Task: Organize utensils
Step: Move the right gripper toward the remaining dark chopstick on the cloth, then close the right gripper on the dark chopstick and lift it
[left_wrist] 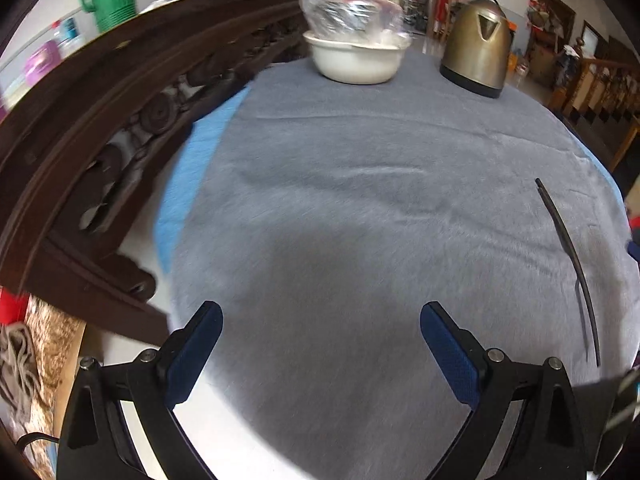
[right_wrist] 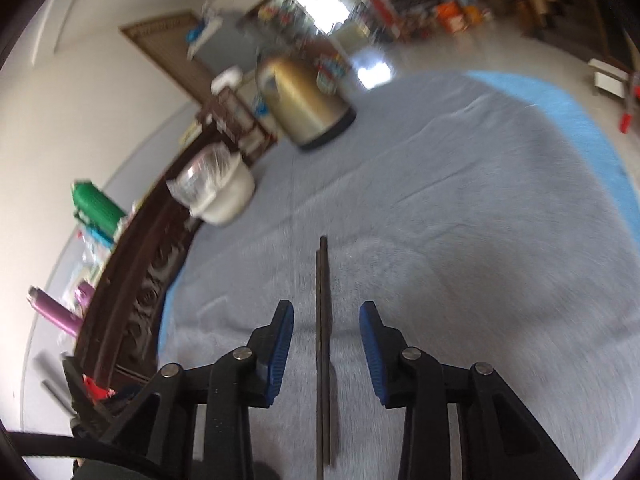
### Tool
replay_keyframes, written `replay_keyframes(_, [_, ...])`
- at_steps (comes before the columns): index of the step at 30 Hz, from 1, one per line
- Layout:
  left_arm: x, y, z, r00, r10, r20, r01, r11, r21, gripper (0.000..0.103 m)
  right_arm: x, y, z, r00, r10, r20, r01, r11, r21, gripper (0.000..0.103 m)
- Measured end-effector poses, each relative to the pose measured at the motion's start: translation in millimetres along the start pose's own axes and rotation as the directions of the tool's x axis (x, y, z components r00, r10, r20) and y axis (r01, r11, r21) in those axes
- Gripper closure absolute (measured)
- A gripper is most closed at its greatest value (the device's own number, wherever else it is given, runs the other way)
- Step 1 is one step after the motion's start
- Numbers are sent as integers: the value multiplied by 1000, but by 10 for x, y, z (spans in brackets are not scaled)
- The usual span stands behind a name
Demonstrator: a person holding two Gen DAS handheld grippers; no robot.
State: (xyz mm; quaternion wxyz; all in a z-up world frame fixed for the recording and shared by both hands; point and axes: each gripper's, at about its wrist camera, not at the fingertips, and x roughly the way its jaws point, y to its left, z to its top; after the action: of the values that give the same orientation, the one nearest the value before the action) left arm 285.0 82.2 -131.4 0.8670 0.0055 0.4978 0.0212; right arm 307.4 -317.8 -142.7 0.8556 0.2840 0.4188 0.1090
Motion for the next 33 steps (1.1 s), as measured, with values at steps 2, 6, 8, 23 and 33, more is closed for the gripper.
replay_keyframes(2, [108,-148,125,1000,-14,-3,15,999,38,4,260,34,131,999,6,-52,-6,1000,-12,69])
replay_keyframes(6, [203,-368,330,999,-53,-6,54,994,98,4,700,80,383,992,15,-125,-15,1000,6,70])
replay_keyframes(8, [223,-453,426,998,-68,4,67,990,126,4,927,121,510,987,-3,-160,4,1000,10,71])
replay_keyframes(23, [467,-706,626,985,-172,-29,174,962,213,30,1835,303,805,931,-202,-303,180,979,-100,87])
replay_keyframes(33, [736,-1306,852,947,-300,-111,320,896,307,58,1825,247,844,928,-238,-287,203,968,-146,97])
